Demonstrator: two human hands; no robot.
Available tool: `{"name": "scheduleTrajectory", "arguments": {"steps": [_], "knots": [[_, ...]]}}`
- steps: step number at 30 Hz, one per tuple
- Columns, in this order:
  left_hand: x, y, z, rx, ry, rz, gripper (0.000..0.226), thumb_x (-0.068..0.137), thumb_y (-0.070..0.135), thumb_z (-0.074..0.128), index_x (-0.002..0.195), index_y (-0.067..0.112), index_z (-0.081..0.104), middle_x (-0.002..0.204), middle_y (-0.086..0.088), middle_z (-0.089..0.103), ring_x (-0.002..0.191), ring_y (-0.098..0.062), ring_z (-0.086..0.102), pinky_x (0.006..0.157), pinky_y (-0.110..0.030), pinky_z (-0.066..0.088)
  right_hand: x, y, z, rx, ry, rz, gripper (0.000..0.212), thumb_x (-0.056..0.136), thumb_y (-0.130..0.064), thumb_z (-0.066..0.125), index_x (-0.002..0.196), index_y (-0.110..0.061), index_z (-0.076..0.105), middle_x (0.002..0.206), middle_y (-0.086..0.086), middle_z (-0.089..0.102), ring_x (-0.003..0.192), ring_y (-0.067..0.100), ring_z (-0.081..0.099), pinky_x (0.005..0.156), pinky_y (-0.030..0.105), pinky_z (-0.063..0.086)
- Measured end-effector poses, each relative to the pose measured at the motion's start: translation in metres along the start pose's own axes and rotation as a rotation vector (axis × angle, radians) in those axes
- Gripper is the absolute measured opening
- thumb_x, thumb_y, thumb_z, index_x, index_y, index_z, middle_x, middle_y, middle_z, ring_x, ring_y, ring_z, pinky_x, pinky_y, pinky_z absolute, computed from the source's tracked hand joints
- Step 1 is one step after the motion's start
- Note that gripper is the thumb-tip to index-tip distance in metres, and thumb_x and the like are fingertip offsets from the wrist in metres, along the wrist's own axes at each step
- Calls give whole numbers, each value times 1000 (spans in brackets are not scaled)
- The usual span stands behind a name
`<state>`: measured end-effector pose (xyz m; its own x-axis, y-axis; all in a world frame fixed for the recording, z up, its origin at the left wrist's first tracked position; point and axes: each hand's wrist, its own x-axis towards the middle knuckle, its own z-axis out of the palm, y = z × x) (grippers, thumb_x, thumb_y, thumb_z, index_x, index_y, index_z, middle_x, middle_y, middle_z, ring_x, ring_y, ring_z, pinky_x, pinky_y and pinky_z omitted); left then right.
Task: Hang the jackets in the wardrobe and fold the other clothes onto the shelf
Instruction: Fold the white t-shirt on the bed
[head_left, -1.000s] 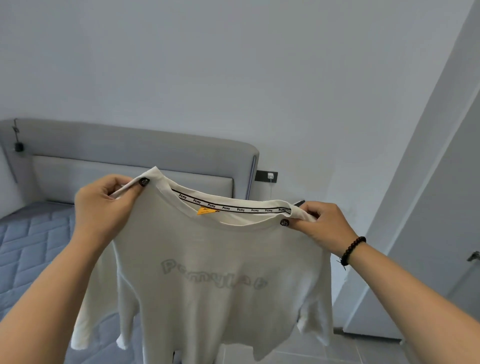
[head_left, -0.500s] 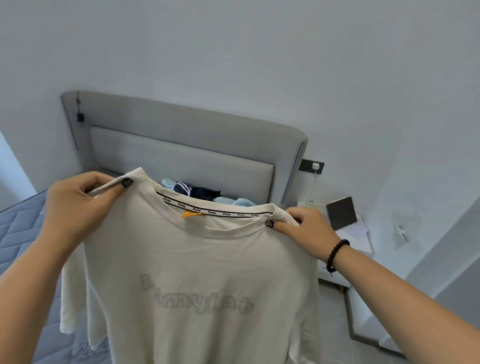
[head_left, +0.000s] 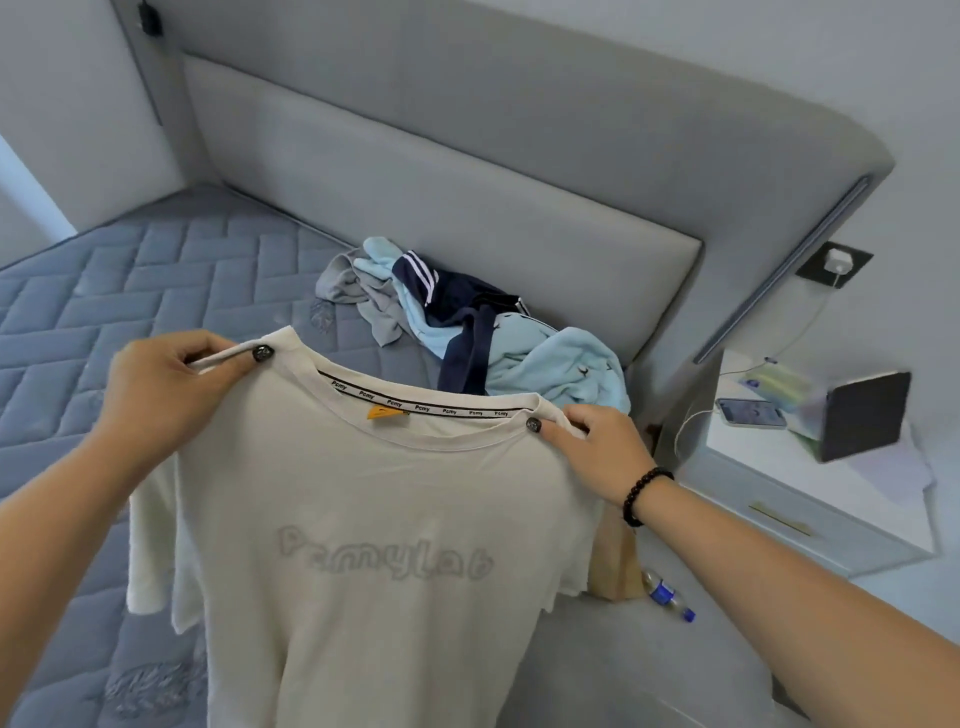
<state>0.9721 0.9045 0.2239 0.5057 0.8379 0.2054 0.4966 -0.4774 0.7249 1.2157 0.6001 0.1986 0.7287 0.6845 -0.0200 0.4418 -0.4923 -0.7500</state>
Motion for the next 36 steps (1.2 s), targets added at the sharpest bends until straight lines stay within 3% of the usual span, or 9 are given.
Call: {"name": "scheduleTrajectory", "arguments": {"steps": [3,6,8,11,14,23,27,33,36], "knots": [[65,-7,50,88,-60,11,25,81,49,71,69,28,67,69,10,64,68,-11,56,56,-3,36,78,27,19,-66,8,13,44,90,-35,62,59,-8,46,54,-3,39,53,10,33,50,21,29],[124,-9,95,183,-90,42,31,84,53,66,73,24,66,68,4,61,75,-23,54,63,-30,40,150,49,34,-99,71,19,45,91,-31,59,56,-14,39,51,-4,34,51,12,31,48,20,29],[154,-14,126,220,-63,52,30,85,54,64,80,24,67,76,-2,63,83,-27,55,68,-34,41,191,63,45,-108,127,29,39,92,-29,58,61,-8,47,58,0,43,57,15,36,50,23,27],[172,-30,179,183,-60,50,33,90,38,65,117,19,62,110,-8,62,105,-28,57,88,-39,45,236,88,69,-68,178,81,18,93,-22,55,91,-8,66,93,5,64,80,15,51,65,18,31],[148,-61,230,155,-190,31,54,94,28,60,142,13,41,139,-11,47,127,-26,46,105,-39,36,243,117,105,-66,139,127,26,92,-14,51,115,-10,62,120,6,58,107,19,54,82,14,32],[2,-165,291,193,-577,-165,61,98,30,52,152,25,25,155,0,32,139,-21,35,111,-36,34,148,198,212,-81,-189,236,37,96,-18,49,133,-13,48,141,2,39,131,16,38,102,21,30],[-69,-195,300,234,-686,-167,63,99,31,49,154,27,19,160,4,19,146,-15,21,118,-30,21,89,210,252,-128,-288,218,44,98,-20,46,140,-15,39,152,-1,23,141,12,20,109,24,27],[-160,-242,303,534,-804,81,61,101,43,26,155,21,8,161,-1,-11,149,-18,-11,120,-36,2,-12,218,315,-285,-367,112,54,97,-23,41,147,-15,23,159,4,-2,147,21,-6,119,31,7],[-182,-257,299,611,-751,191,68,94,52,5,153,19,11,161,-5,-3,149,-23,-6,119,-41,3,-60,227,343,-350,-387,93,61,99,-28,36,152,-19,7,158,7,-20,145,23,-21,117,35,-13]]}}
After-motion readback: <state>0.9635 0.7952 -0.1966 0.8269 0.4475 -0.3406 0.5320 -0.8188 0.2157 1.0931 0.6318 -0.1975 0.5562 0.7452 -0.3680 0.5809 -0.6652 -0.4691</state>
